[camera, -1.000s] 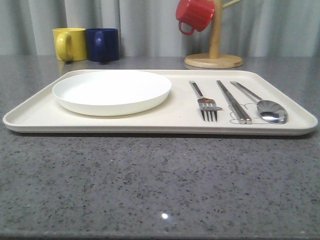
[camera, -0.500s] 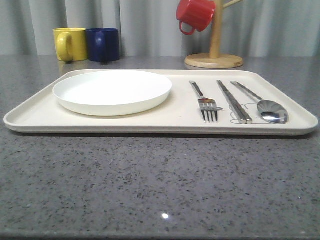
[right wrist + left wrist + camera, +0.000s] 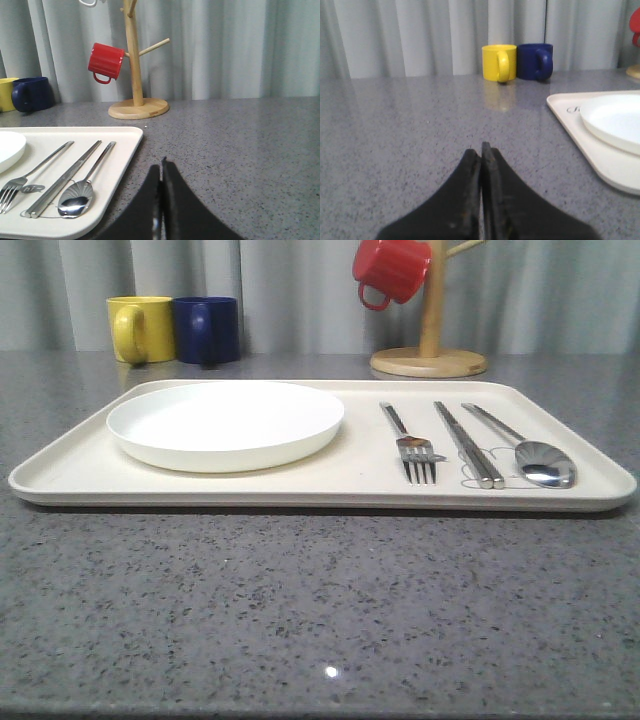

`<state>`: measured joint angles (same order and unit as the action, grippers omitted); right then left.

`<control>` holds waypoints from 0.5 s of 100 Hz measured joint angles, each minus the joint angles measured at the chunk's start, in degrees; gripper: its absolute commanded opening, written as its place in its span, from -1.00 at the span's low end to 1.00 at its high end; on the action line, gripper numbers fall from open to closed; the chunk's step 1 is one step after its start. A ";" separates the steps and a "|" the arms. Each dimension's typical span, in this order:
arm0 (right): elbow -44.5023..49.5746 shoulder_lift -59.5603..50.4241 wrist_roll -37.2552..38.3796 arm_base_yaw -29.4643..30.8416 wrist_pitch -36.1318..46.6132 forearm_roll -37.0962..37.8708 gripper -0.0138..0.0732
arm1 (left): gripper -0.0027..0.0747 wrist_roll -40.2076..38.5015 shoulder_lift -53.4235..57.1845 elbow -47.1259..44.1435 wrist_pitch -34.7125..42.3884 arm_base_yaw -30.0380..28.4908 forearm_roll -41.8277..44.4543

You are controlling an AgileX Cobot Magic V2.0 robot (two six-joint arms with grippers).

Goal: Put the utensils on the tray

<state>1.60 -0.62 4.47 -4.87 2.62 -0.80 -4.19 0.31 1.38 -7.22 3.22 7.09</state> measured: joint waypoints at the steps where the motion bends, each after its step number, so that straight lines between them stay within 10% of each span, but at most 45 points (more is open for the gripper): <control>1: 0.00 0.00 0.00 0.00 0.00 0.00 -0.84 | -0.98 0.00 0.00 -0.20 0.08 -0.08 0.00; 50: 0.00 0.00 0.00 0.00 0.11 0.00 -0.84 | -0.98 -0.21 0.00 -1.19 4.39 -0.19 0.00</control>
<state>1.60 -0.62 4.47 -4.87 2.73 -0.80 -4.40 0.31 0.19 -2.83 3.04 7.09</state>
